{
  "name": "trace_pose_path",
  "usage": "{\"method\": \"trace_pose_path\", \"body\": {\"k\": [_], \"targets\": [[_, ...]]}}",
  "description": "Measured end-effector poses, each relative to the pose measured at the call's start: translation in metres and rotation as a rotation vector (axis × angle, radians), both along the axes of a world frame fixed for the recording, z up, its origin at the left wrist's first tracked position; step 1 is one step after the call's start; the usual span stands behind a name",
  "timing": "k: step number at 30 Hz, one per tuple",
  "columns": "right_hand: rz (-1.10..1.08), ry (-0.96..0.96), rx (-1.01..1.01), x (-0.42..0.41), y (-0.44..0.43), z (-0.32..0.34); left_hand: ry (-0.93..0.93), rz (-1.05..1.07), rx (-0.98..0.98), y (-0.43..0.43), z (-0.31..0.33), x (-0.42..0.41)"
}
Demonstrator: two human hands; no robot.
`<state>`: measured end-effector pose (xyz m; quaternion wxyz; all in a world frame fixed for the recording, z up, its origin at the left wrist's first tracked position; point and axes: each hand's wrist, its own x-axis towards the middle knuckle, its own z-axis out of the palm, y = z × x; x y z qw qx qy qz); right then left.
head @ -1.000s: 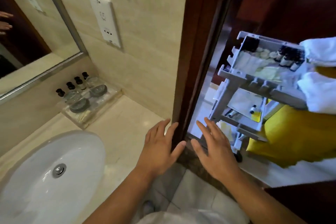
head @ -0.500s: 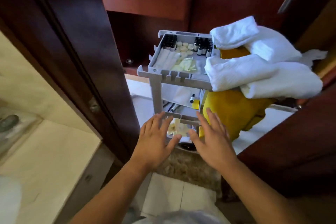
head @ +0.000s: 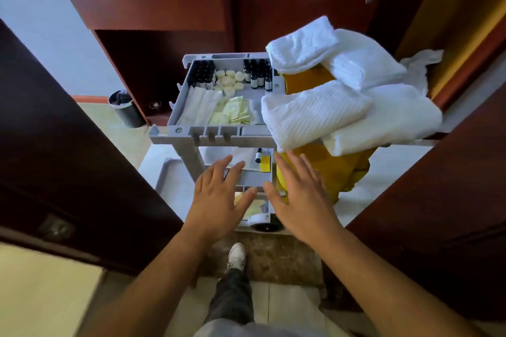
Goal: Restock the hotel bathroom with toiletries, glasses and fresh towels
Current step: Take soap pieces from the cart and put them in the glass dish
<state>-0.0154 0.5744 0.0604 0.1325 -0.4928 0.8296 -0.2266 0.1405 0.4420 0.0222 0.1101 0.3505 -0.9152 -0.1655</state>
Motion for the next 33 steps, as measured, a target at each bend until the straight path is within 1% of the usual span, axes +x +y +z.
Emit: {"method": "trace_pose_path", "body": {"k": [5, 10, 16, 22, 26, 30, 33], "targets": [[0.030, 0.048, -0.046, -0.026, -0.068, 0.011, 0.011, 0.012, 0.023, -0.061, -0.002, -0.038], [0.039, 0.031, 0.001, -0.063, -0.143, 0.014, -0.022, -0.001, 0.079, -0.139, 0.000, -0.078], [0.010, 0.092, 0.014, -0.110, -0.246, 0.008, -0.058, 0.008, 0.135, -0.242, -0.005, -0.121], [0.014, 0.124, 0.136, -0.152, -0.339, -0.010, -0.098, -0.009, 0.174, -0.329, -0.023, -0.166], [0.047, 0.094, 0.250, -0.179, -0.390, -0.029, -0.144, -0.006, 0.196, -0.376, -0.033, -0.198], [0.073, 0.076, 0.353, -0.195, -0.427, -0.053, -0.146, -0.021, 0.264, -0.412, -0.038, -0.225], [0.088, 0.041, 0.351, -0.197, -0.443, -0.065, -0.127, -0.047, 0.292, -0.431, -0.036, -0.240]]}}
